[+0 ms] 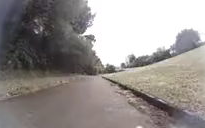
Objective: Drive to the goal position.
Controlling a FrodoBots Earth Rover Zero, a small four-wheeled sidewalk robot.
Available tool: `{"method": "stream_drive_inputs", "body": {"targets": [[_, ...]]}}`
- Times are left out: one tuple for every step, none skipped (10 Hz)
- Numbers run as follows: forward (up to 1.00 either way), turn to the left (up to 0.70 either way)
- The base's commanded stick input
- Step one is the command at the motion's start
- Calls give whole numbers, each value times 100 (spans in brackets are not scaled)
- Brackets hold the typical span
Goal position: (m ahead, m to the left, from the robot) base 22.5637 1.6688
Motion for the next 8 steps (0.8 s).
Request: {"method": "stream_drive_inputs", "body": {"targets": [[70,0],[70,0],[70,0],[70,0],[70,1],[70,1],[70,1],[70,1]]}}
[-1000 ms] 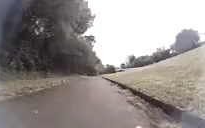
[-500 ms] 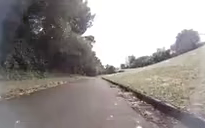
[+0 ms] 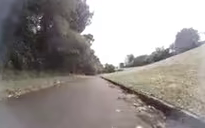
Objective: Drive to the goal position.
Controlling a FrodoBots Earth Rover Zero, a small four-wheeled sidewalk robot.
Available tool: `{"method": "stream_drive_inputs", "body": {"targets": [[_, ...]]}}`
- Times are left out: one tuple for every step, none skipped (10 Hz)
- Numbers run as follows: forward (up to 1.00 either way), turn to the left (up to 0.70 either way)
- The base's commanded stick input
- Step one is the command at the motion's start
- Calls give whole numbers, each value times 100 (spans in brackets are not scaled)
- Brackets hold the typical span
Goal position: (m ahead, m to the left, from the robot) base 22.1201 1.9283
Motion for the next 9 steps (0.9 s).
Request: {"method": "stream_drive_inputs", "body": {"targets": [[70,1],[70,1],[70,1],[70,1],[70,1],[70,1],[70,1],[70,1],[70,1]]}}
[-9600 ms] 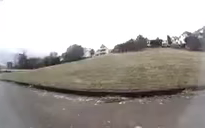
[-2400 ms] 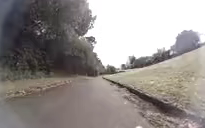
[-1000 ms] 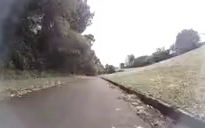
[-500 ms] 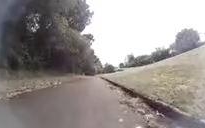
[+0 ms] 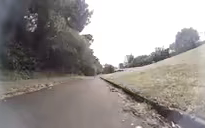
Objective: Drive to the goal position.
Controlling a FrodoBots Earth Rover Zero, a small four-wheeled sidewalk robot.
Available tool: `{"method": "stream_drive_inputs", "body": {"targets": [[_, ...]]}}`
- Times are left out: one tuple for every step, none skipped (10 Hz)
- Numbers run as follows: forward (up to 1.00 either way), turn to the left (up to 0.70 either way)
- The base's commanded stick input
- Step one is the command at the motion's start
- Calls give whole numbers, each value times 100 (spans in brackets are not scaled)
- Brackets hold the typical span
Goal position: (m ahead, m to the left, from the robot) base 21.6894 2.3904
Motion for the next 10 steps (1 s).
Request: {"method": "stream_drive_inputs", "body": {"targets": [[70,1],[70,1],[70,1],[70,1],[70,12],[70,13],[70,14],[70,14],[70,14],[70,14]]}}
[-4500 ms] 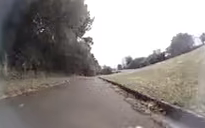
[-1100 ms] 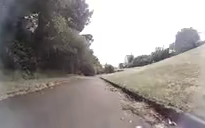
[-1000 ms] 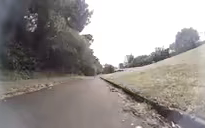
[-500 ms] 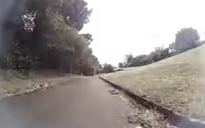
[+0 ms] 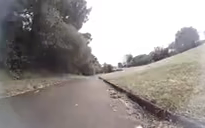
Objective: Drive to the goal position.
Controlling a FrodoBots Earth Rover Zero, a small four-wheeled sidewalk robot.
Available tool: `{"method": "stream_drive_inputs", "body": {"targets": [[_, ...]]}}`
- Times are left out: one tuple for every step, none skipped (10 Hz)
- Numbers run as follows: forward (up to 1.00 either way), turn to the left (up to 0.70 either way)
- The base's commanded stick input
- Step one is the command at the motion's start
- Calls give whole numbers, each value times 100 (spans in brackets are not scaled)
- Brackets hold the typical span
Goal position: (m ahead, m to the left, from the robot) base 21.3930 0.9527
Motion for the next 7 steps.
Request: {"method": "stream_drive_inputs", "body": {"targets": [[70,14],[70,14],[70,9],[70,4],[70,0],[70,0],[70,0]]}}
